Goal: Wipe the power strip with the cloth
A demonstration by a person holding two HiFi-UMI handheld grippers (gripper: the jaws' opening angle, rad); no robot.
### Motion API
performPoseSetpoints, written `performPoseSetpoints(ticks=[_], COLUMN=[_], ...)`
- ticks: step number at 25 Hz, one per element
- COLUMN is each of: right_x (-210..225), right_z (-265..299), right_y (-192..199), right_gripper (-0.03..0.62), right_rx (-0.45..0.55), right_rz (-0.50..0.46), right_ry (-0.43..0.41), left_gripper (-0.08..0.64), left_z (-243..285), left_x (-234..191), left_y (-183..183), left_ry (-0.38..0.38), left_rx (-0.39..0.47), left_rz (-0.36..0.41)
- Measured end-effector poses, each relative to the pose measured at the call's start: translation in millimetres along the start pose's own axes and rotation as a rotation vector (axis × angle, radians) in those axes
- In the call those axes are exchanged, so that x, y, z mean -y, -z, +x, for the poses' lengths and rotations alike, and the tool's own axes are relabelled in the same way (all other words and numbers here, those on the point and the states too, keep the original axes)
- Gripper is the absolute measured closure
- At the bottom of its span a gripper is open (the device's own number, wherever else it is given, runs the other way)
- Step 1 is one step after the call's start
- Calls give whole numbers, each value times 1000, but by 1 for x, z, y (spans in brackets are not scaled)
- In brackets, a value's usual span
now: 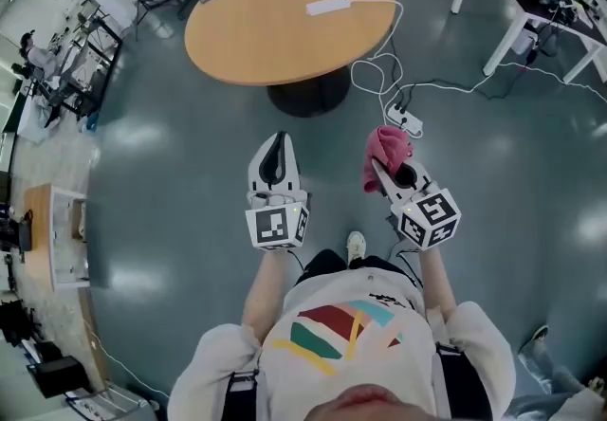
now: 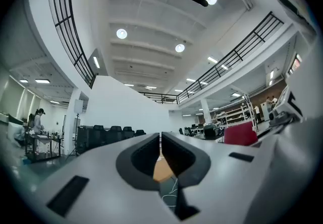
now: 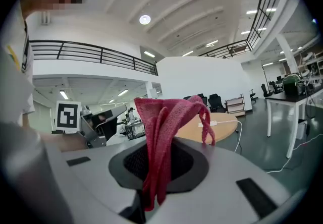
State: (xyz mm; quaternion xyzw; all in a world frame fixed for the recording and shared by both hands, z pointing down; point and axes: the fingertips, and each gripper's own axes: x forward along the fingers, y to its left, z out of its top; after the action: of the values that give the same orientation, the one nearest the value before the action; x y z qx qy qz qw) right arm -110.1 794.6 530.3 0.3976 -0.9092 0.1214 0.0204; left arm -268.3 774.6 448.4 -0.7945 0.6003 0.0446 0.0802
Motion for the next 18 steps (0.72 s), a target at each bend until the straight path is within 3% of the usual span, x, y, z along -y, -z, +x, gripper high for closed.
performPoseSetpoints(ticks=[5, 10, 13, 15, 18], right_x=[78, 64, 117, 181, 226], right_z=[49, 122, 169, 181, 187], right_y=[-3, -8, -13, -50, -161], right_gripper=[554, 554, 554, 554, 554], right_rx=[-20, -61, -90, -101, -114], right_rz=[-5, -38, -39, -25, -9], right_ry=[-49, -70, -70, -62, -32], left_gripper=[523, 503, 468, 443, 406], left_z=[80, 117, 189, 262, 351], left_x=[3, -64, -69, -40, -22], left_y=[41, 58, 88, 80, 7], left_ry=[-8, 6, 32, 64, 119], left_rx=[-42, -46, -58, -71, -92], left_rz=[16, -51, -91, -105, -138])
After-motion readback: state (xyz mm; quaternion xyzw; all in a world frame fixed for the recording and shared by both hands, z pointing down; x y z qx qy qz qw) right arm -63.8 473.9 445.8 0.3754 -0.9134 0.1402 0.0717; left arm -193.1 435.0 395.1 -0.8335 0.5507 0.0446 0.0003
